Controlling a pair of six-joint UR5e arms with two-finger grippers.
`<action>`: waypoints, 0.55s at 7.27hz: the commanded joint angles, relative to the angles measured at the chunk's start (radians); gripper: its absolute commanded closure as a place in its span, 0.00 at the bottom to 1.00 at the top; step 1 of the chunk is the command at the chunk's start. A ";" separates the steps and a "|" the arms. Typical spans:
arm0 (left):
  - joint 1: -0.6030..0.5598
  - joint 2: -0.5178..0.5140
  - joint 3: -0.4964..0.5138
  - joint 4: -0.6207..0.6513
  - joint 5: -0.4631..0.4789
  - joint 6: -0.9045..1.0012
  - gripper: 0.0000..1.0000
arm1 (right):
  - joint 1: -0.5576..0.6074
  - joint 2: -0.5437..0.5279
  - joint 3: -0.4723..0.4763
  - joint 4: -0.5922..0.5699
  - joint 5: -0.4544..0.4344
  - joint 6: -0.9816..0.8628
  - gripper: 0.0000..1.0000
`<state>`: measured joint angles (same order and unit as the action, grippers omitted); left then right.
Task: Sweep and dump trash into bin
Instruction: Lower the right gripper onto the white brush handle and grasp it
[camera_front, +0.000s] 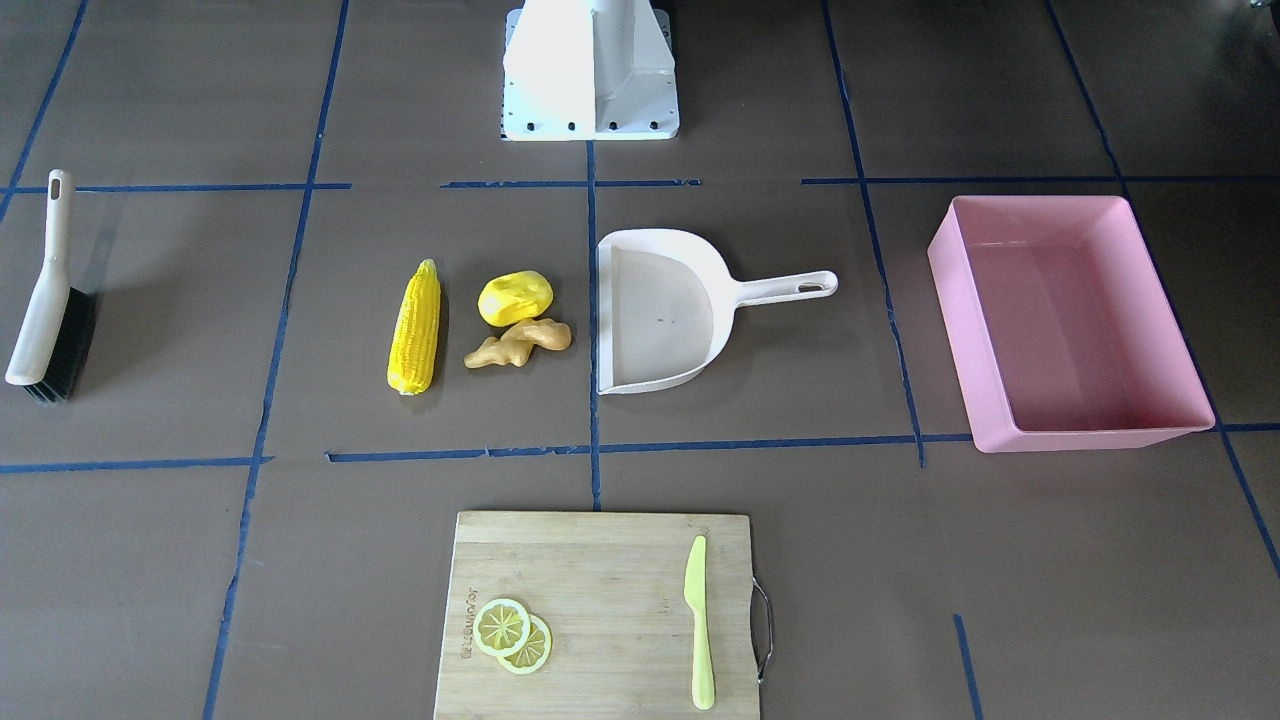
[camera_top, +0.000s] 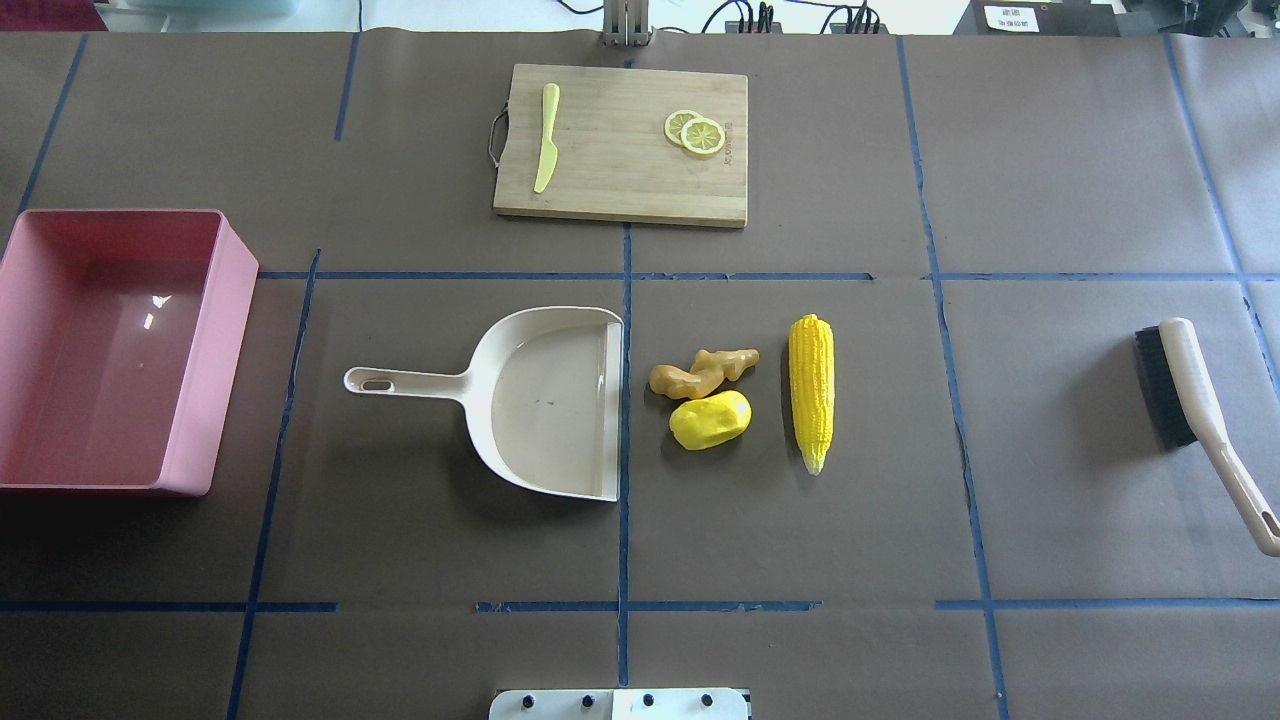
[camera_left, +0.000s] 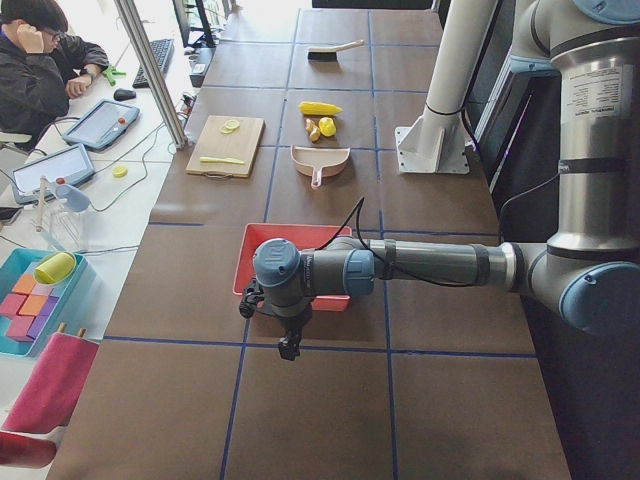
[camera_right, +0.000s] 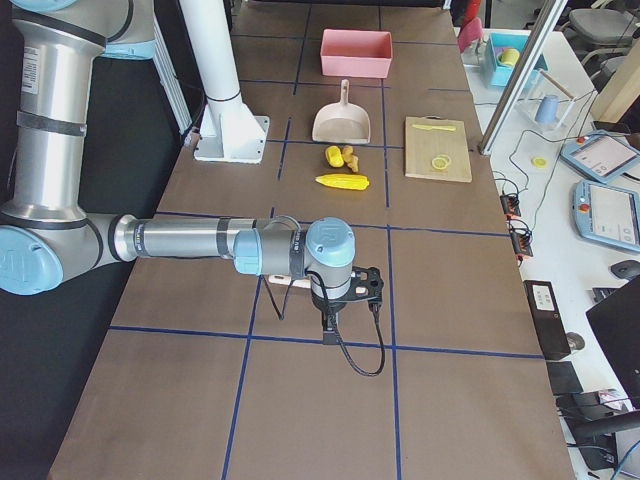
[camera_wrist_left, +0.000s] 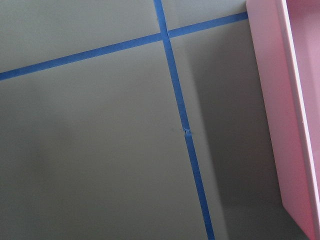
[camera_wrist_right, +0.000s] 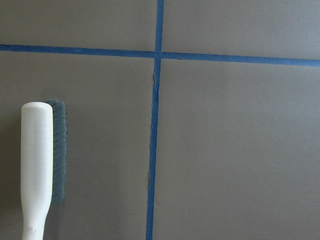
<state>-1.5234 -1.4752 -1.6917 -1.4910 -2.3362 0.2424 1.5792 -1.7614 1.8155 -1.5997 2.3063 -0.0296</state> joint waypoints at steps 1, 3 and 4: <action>0.000 -0.001 -0.003 -0.008 -0.002 0.002 0.00 | -0.010 0.000 0.004 0.000 0.007 0.000 0.00; 0.003 -0.002 -0.012 -0.008 0.001 0.000 0.00 | -0.054 0.008 0.034 0.004 0.013 0.000 0.00; 0.003 -0.004 -0.017 -0.008 0.008 -0.002 0.00 | -0.077 0.010 0.071 0.006 0.015 0.016 0.00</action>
<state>-1.5207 -1.4774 -1.7007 -1.4984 -2.3342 0.2422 1.5328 -1.7549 1.8490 -1.5965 2.3185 -0.0263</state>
